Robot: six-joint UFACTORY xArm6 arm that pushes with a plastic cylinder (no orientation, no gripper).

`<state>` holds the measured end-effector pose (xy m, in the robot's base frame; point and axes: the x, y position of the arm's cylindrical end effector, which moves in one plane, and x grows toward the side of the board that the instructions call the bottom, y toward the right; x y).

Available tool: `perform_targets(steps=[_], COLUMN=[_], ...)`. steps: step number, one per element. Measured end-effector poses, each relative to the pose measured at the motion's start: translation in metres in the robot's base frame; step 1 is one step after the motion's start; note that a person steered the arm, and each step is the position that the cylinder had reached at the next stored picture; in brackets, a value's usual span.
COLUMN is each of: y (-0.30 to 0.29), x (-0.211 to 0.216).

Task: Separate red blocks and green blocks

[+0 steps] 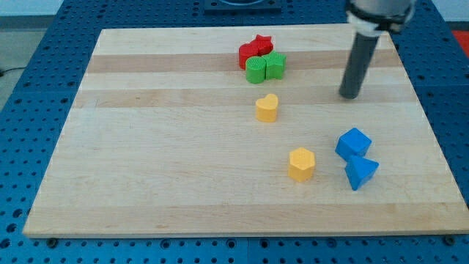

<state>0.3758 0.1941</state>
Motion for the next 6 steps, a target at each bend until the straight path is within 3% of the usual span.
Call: perform_targets(steps=[2, 3, 5, 6], y=[-0.006, -0.039, -0.228, -0.229], x=[-0.069, -0.092, -0.079, -0.072])
